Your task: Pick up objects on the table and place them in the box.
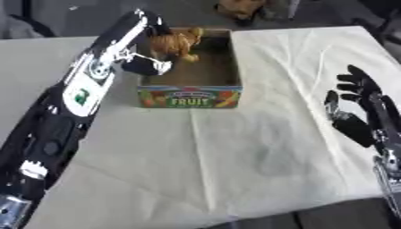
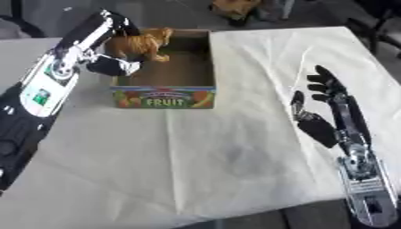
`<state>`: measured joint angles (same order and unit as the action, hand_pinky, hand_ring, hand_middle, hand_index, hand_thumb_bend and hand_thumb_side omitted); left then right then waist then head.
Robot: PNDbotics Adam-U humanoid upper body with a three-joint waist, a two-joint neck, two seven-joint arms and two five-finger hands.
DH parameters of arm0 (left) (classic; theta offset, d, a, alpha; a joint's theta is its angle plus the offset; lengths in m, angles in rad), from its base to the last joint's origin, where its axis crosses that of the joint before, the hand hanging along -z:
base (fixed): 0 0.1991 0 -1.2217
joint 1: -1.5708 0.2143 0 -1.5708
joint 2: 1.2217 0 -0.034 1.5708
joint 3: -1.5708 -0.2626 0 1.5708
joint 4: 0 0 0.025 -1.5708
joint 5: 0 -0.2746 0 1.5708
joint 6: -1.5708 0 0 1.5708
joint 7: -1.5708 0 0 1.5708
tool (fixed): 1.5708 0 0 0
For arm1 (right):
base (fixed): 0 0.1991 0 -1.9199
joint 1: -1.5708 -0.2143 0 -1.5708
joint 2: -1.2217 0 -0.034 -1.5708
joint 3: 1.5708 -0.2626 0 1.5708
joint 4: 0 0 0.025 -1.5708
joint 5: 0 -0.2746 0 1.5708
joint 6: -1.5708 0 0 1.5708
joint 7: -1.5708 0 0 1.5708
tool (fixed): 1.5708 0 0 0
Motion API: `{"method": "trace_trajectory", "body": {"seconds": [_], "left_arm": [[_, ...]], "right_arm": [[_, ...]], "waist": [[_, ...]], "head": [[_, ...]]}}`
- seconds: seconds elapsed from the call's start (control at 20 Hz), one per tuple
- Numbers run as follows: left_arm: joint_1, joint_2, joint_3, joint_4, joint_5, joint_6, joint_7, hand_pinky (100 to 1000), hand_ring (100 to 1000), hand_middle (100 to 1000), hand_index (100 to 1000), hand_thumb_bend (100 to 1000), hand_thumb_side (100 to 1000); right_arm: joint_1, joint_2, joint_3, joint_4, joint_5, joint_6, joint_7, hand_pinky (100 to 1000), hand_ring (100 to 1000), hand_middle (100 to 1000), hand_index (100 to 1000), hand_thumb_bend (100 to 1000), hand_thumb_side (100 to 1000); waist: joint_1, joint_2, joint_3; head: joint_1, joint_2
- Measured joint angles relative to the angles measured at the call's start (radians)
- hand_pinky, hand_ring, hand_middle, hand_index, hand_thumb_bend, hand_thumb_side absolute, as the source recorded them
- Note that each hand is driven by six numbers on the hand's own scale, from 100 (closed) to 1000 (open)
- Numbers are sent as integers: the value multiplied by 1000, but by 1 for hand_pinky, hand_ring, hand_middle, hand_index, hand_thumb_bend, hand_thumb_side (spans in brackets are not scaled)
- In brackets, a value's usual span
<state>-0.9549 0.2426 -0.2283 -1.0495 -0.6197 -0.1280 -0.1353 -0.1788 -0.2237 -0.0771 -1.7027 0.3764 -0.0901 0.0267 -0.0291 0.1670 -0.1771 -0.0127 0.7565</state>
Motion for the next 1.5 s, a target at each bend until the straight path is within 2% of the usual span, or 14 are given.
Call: {"method": "trace_trajectory", "body": {"seconds": [0.2, 0.55, 0.75, 0.85, 1.05, 1.15, 1.3, 1.45, 1.5], "left_arm": [[-39, -7, 37, 104, -47, 0, 16, 517, 465, 505, 614, 319, 128], [-49, -6, 87, 260, -106, -33, 50, 539, 491, 539, 651, 368, 137], [-54, -6, 92, 302, -141, -48, 29, 584, 557, 606, 708, 489, 154], [-60, -6, 92, 311, -162, -58, 2, 610, 598, 645, 724, 594, 155], [-66, -6, 92, 310, -192, -74, -64, 620, 612, 660, 721, 653, 155], [-66, -6, 95, 301, -197, -78, -96, 620, 611, 662, 720, 647, 179], [-62, -6, 98, 281, -186, -79, -121, 621, 609, 663, 718, 626, 310], [-56, -5, 98, 257, -154, -80, -122, 621, 609, 663, 718, 626, 310], [-56, -5, 98, 251, -143, -80, -122, 626, 615, 672, 714, 657, 421]], "right_arm": [[-24, 0, 14, 0, -3, -6, 10, 801, 837, 827, 1000, 100, 367], [-39, 9, 24, -1, -16, -11, 17, 798, 836, 820, 1000, 100, 358], [-41, 9, 24, -1, -18, -11, 17, 797, 835, 814, 1000, 100, 356], [-41, 9, 24, -1, -19, -11, 17, 797, 835, 812, 1000, 100, 355], [-41, 9, 24, -1, -21, -11, 17, 797, 835, 810, 1000, 100, 354], [-41, 9, 24, -1, -22, -11, 17, 797, 836, 809, 1000, 100, 353], [-41, 9, 24, -1, -23, -12, 18, 797, 836, 808, 1000, 100, 352], [-41, 9, 24, -1, -23, -12, 18, 797, 836, 808, 1000, 100, 352], [-41, 9, 24, -1, -24, -12, 18, 797, 836, 806, 1000, 100, 352]], "waist": [[4, 21, -55], [2, 39, -86], [2, 41, -89], [2, 40, -89], [2, 40, -89], [2, 40, -89], [1, 40, -88], [0, 40, -85], [0, 40, -85]], "head": [[23, -20], [56, -42], [66, -45], [69, -45], [71, -45], [72, -45], [72, -45], [72, -45], [72, -45]]}}
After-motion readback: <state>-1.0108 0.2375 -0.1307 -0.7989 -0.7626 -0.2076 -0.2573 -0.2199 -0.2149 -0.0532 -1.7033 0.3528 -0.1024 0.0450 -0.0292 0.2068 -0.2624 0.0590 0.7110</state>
